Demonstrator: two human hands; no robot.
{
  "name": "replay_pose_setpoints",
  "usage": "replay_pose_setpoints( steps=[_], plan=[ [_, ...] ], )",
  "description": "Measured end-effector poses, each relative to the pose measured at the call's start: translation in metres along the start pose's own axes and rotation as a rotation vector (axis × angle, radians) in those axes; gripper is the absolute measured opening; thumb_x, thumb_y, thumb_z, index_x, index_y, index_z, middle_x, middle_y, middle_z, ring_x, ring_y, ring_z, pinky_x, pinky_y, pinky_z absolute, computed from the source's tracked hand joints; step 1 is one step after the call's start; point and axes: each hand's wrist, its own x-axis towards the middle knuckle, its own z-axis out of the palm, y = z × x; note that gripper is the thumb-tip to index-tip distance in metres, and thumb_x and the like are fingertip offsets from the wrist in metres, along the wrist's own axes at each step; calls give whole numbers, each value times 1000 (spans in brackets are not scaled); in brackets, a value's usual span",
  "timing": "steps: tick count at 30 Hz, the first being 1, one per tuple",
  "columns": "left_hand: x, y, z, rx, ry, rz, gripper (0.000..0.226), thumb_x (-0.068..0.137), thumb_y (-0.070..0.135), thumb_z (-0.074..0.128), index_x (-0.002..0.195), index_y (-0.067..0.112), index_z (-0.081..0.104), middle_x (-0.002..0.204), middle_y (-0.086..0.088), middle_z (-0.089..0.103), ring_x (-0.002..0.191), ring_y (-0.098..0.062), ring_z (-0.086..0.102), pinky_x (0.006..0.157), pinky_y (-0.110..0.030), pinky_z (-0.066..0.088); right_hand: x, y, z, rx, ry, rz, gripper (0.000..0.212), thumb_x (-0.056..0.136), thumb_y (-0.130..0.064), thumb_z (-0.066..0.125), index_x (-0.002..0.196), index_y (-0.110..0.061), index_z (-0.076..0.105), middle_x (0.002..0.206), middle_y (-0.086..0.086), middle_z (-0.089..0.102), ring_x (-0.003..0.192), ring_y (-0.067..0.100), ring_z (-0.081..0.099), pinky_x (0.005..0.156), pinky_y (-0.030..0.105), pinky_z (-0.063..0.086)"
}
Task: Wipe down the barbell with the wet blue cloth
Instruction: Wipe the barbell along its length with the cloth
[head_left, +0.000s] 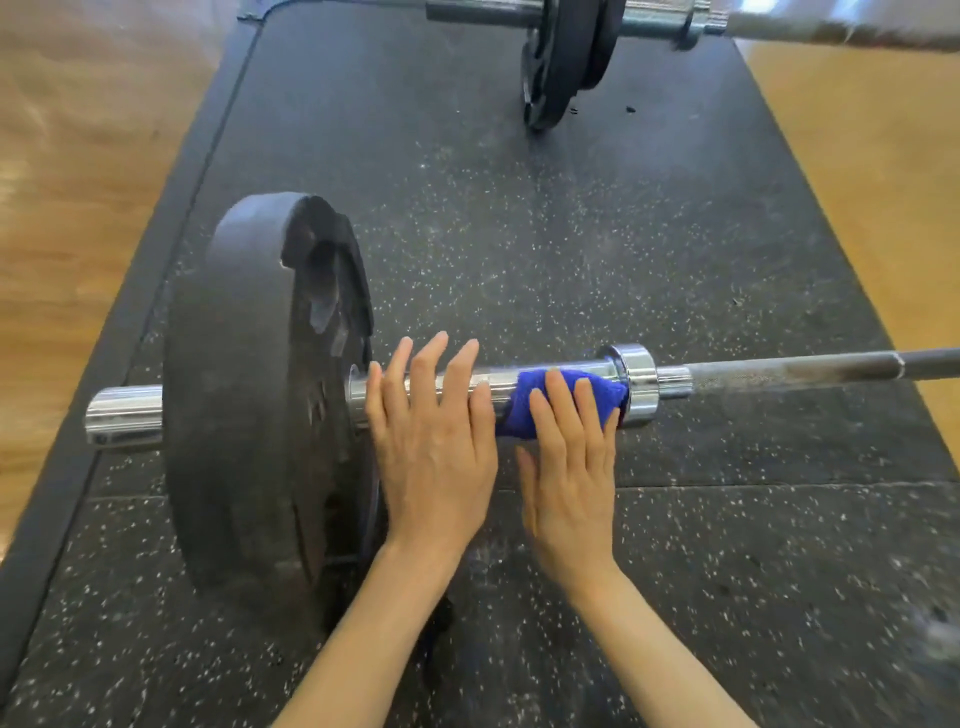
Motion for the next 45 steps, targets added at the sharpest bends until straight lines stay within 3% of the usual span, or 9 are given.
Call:
replay_pose_setpoints(
  steps=[5,9,13,16,23,30,34,38,45],
  plan=[
    [17,1,4,25,-5,-8,46,105,32,29,135,17,61,144,-8,54,142,-32,39,122,-43,7,47,-3,8,84,73,83,31,108,-24,31,134,-11,43,156,11,37,152,28,20,126,45,5],
    [32,-3,7,6,-21,-16,48,105,33,28,133,16,62,142,-6,56,143,-30,39,122,-43,7,56,-6,19,-45,22,106,41,108,-24,32,146,-10,39,158,8,37,154,27,18,126,49,6],
    [45,-5,8,-28,-27,-25,48,104,35,27,125,19,67,134,-1,63,140,-28,44,122,-42,8,42,15,12,-85,-80,-80,47,108,-24,35,152,-11,28,161,7,27,155,22,9,127,46,2],
    [52,-5,9,-55,-46,-33,48,104,33,27,125,19,68,133,1,64,141,-26,43,123,-39,5,70,6,16,-149,-50,55,46,110,-28,27,151,-8,33,159,11,36,152,31,20,127,45,4],
    [34,-9,-38,-161,-137,27,59,105,38,16,160,19,27,169,5,17,157,-11,0,125,-27,-10,81,0,12,-178,-96,2,47,108,-32,31,145,-9,50,150,7,49,147,27,32,126,46,8],
    [-10,-13,-67,-67,-145,324,57,100,29,43,154,9,41,167,-8,24,157,-25,10,123,-41,16,87,-28,27,-169,-176,-91,44,106,-31,40,143,-10,53,144,5,55,143,27,40,126,47,13],
    [-19,-19,-79,-27,-145,426,59,98,29,45,152,8,43,165,-13,28,155,-32,15,125,-42,13,76,-26,18,-237,-56,124,42,105,-26,37,142,-9,49,146,8,53,145,31,37,125,50,12],
    [-23,-13,-91,-23,-148,502,57,97,28,47,150,9,45,163,-15,32,154,-32,20,121,-43,25,81,-53,33,-105,-129,-62,48,111,-27,20,143,-8,51,144,8,56,142,30,43,123,51,19],
    [15,-31,-143,194,54,373,54,100,25,40,150,6,45,160,-14,35,150,-33,22,125,-40,4,75,-64,26,-150,-141,55,45,106,-25,37,147,-9,48,152,6,48,148,30,32,126,50,10]
  ],
)
